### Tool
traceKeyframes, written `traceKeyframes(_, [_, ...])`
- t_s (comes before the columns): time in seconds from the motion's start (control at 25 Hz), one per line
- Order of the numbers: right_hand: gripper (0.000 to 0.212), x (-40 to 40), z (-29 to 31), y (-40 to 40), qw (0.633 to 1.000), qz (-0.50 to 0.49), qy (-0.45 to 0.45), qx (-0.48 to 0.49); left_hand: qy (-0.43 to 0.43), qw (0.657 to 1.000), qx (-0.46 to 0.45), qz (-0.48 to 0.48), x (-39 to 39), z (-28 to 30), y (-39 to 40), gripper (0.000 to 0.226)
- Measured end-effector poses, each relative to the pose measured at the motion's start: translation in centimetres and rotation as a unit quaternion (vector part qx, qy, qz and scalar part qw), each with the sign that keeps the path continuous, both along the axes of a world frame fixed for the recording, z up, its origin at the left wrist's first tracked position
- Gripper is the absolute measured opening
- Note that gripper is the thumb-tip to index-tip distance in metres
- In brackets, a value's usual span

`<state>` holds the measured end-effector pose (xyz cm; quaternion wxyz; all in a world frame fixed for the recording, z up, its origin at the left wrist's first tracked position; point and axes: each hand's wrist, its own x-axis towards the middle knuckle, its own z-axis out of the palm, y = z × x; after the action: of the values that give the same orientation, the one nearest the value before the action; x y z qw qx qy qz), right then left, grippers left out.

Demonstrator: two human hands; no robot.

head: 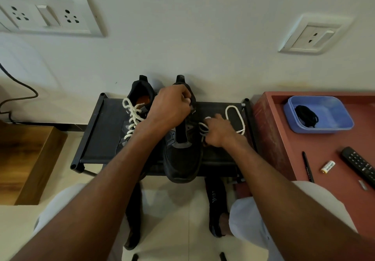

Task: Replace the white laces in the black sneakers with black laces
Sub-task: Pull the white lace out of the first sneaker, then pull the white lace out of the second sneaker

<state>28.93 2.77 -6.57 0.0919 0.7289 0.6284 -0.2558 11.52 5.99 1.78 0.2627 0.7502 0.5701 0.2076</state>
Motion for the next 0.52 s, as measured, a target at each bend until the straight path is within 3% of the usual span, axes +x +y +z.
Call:
traceKeyframes(0.12, [0.031, 0.0, -0.5, -0.2, 0.995, -0.029, -0.003, 0.091, -0.015, 1.0, 0.013, 0.02, -1.4, 0.4, 0.1, 0.02])
traceKeyframes(0.36, [0.023, 1.5, 2.1, 0.5, 0.967, -0.181, -0.006, 0.181, -0.007, 0.995, 0.018, 0.101, -6.9, 1.3, 0.3, 0.017])
traceKeyframes(0.44, [0.015, 1.5, 3.4, 1.5, 0.939, -0.272, 0.088, 0.194, -0.009, 0.99, 0.014, 0.14, -8.3, 1.7, 0.3, 0.017])
traceKeyframes(0.52, [0.008, 1.6, 4.6, 2.5, 0.87, -0.387, 0.246, 0.178, -0.008, 0.988, 0.008, 0.157, -9.0, 1.9, 0.3, 0.016])
